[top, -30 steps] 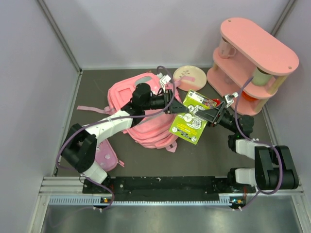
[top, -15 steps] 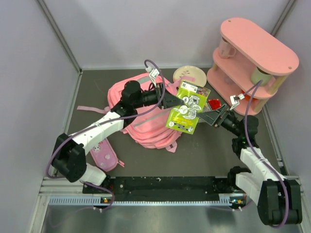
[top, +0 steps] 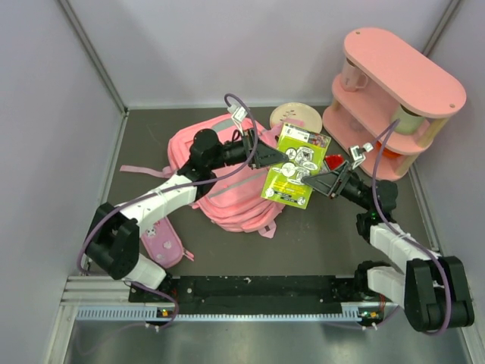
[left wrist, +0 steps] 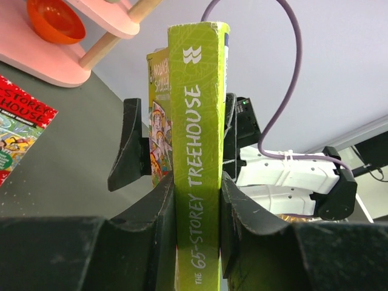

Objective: Pack the student bag
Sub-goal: Pick up the book from the center of the board.

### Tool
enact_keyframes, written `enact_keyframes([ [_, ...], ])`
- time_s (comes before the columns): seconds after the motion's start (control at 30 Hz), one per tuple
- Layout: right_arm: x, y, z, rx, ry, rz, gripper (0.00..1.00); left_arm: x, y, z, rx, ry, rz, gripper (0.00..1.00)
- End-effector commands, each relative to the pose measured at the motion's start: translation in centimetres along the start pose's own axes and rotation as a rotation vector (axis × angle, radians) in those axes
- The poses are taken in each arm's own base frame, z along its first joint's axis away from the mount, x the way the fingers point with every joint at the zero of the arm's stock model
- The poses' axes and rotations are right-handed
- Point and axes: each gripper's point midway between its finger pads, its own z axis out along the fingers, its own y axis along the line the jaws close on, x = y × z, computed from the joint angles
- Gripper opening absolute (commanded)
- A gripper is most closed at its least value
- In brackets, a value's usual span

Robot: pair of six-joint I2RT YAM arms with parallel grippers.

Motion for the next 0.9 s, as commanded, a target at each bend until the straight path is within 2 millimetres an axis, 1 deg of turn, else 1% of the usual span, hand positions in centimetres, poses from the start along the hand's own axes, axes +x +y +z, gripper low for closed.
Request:
enact_keyframes([
  [0.0, -1.3, 3.7, 0.9, -0.148, -0.012, -0.093, 0.99, -1.3, -4.2, -0.1, 0.175, -0.039, 0.071, 0.0],
  [0.13, -1.6, 4.8, 1.2, -0.198, -0.008, -0.086, 0.99, -1.0, -4.1, -0.1, 0.188, -0.031, 0.059, 0.0],
  [0.23, -1.8, 5.9, 1.1, -0.233, -0.007, -0.105, 0.98, -0.7, -3.4, 0.0, 0.172, -0.028, 0.047, 0.0],
  [0.27, -1.8, 6.1, 1.1, -0.238, -0.007, -0.11, 0.93, -0.7, -3.2, -0.1, 0.161, -0.029, 0.059, 0.0],
  [0.3, -1.9, 6.1, 1.1, -0.233, -0.007, -0.108, 0.9, -0.6, -2.9, -0.1, 0.145, -0.028, 0.065, 0.0],
  [0.33, -1.8, 6.1, 1.1, -0.23, -0.006, -0.114, 0.85, -0.4, -1.9, 0.0, 0.096, -0.022, 0.042, 0.0],
  [0.37, -1.8, 6.4, 1.0, -0.232, -0.008, -0.128, 0.73, -0.4, -1.6, -0.1, 0.077, -0.023, 0.068, 0.0],
  [0.4, -1.7, 6.3, 1.0, -0.224, -0.007, -0.13, 0.67, -0.4, -1.3, -0.1, 0.057, -0.024, 0.074, 0.0],
  [0.43, -1.7, 5.8, 1.0, -0.2, -0.013, -0.128, 0.62, 0.0, -0.5, -0.2, 0.017, -0.011, 0.056, 0.0],
  [0.47, -1.7, 6.0, 0.8, -0.195, -0.018, -0.14, 0.49, -0.3, -0.2, -0.3, -0.005, -0.024, 0.081, 0.0],
  [0.5, -1.6, 5.9, 0.8, -0.184, -0.018, -0.145, 0.42, -0.2, 0.1, -0.4, -0.028, -0.022, 0.08, 0.0],
  [0.53, -1.6, 5.3, 0.9, -0.15, -0.019, -0.144, 0.34, -0.3, 0.3, -0.4, -0.044, -0.022, 0.081, 0.0],
  [0.57, -1.7, 5.6, 0.8, -0.149, -0.023, -0.16, 0.21, -0.1, 1.0, -0.5, -0.076, -0.017, 0.081, 0.0],
  [0.6, -1.6, 5.6, 0.7, -0.141, -0.021, -0.164, 0.14, -0.2, 0.9, -0.5, -0.08, -0.016, 0.087, 0.0],
  [0.63, -1.7, 5.5, 0.8, -0.129, -0.017, -0.171, 0.03, -0.1, 1.0, -0.5, -0.084, -0.015, 0.086, 0.0],
  [0.67, -1.8, 5.8, 0.8, -0.132, -0.017, -0.185, 0.0, -0.1, 1.1, -0.6, -0.086, -0.013, 0.088, 0.07],
  [0.7, -1.6, 5.9, 0.8, -0.13, -0.004, -0.188, 0.0, -0.1, 1.0, -0.6, -0.083, -0.012, 0.092, 0.15],
  [0.73, -1.8, 6.0, 0.8, -0.123, 0.002, -0.201, 0.0, -0.1, 0.8, -0.6, -0.079, -0.009, 0.096, 0.28],
  [0.8, -1.3, 6.1, 0.8, -0.127, 0.042, -0.214, 0.0, -0.3, 0.6, -0.6, -0.078, -0.009, 0.112, 0.43],
  [0.83, -1.3, 6.4, 0.9, -0.136, 0.061, -0.235, 0.0, -0.3, 0.2, -0.7, -0.068, -0.009, 0.125, 0.56],
  [0.87, -1.1, 6.4, 0.9, -0.136, 0.083, -0.234, 0.0, -0.5, 0.0, -0.7, -0.064, -0.006, 0.144, 0.6],
])
